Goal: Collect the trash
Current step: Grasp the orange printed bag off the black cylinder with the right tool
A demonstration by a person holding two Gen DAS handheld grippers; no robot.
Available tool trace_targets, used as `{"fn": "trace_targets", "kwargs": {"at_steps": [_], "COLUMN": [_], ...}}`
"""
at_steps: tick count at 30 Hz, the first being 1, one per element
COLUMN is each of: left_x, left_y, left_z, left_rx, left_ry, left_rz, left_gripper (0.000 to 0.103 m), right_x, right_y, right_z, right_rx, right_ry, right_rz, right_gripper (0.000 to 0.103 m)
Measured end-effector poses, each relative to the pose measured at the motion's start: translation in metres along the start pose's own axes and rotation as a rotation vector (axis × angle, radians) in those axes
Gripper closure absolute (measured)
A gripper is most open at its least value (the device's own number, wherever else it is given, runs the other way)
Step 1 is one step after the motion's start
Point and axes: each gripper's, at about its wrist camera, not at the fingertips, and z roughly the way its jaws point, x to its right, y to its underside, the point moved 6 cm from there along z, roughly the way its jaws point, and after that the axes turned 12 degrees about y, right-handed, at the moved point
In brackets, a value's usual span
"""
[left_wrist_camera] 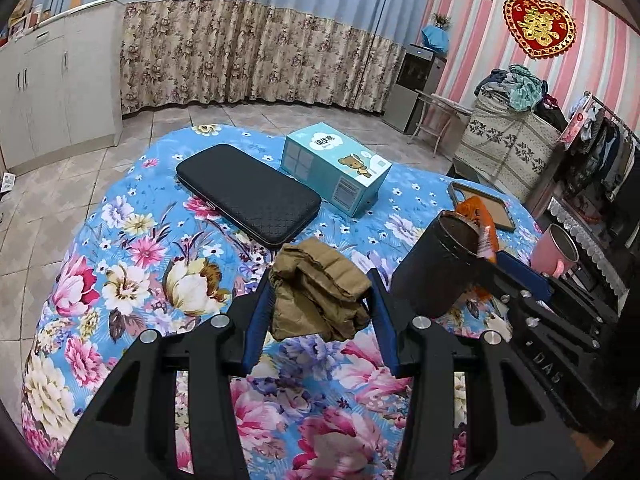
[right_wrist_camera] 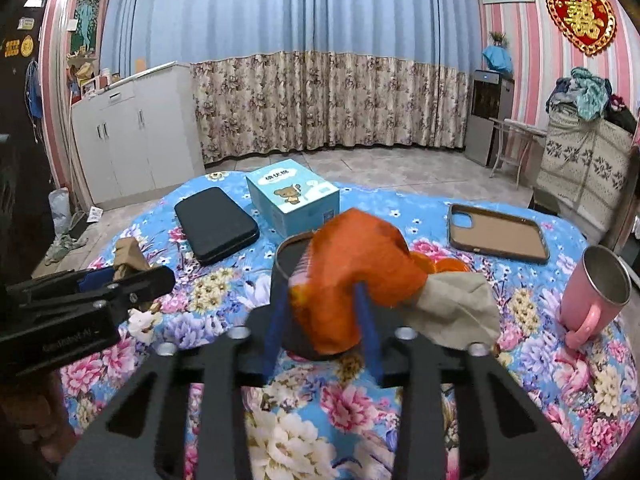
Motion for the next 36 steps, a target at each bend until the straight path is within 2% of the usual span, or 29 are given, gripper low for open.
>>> {"fn": "trace_targets", "kwargs": {"at_steps": [1,7,11,15,22,30,36], "left_x": [0.0,0.001,0.002,0.005,0.019,0.046,0.067], "left_y": [0.0,0.0,-0.001,-0.002,0.001,0.013,0.027], "left_z": [-0.001,-0.003,-0.005,-0.009,-0.021,-0.042,-0.058], "left_rx": [0.001,0.005,0.014,0.029,0.056,0.093,0.132], "left_ry": [-0.001,-0.002,0.0,0.009,0.027,0.08,0.089], "left_rz": [0.003,0.005,0.015,0.017,0.047,0.106,0.154], "left_gripper": [0.058,0.058,0.058,0.058,0.058,0.058,0.059], "right_x": [0.001,0.006,0.008,0.008,0.021,0.034,0.053], "right_y": [0.0,0.001,-0.002,-0.005,0.004,0.019,0.027], "right_z": [-0.001,-0.011,-0.032,-0.058,-0.084,-0.102,-0.116], "right_rx": [-0.005,-0.006,0.056,0.128,0.175,0.139,0.12], "right_ry": [-0.007,-0.045,-0.06,-0.039,0.053,-0.014,-0.02], "right_rz": [0.004,0.022,0.003,-0.056,-0.071,-0.049,0.016], "right_gripper": [0.092,0.098,0.1,0.101,0.1,0.101,0.101]}}
